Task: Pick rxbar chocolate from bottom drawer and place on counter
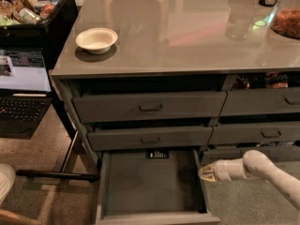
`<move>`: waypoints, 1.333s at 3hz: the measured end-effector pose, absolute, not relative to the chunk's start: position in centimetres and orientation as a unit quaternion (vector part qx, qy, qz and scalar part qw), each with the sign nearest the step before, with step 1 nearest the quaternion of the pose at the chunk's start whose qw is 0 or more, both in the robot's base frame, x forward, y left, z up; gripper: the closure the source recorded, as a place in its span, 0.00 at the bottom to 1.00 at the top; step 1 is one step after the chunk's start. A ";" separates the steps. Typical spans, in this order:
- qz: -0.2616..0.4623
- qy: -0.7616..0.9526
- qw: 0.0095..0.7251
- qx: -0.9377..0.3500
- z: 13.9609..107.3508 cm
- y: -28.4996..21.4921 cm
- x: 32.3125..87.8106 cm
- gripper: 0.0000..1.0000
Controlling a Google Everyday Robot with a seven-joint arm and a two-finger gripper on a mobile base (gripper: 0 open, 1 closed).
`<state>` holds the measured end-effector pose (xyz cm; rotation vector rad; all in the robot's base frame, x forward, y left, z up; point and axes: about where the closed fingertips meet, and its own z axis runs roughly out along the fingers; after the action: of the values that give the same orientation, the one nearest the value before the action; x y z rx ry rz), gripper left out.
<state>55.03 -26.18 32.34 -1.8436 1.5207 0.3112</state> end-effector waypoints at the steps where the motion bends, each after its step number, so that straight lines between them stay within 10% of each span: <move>1: 0.126 0.551 0.388 -0.728 37.5 -27.1 52.9 1.00; 2: 0.144 0.528 0.402 -0.734 39.7 -27.1 52.4 1.00; 4: 0.149 0.526 0.401 -0.735 39.7 -26.9 52.2 0.58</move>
Offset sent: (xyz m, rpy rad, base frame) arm -0.0278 -0.0132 0.1023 0.1369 -0.0827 0.1701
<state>52.21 -26.89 39.66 -1.8574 1.3301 0.3772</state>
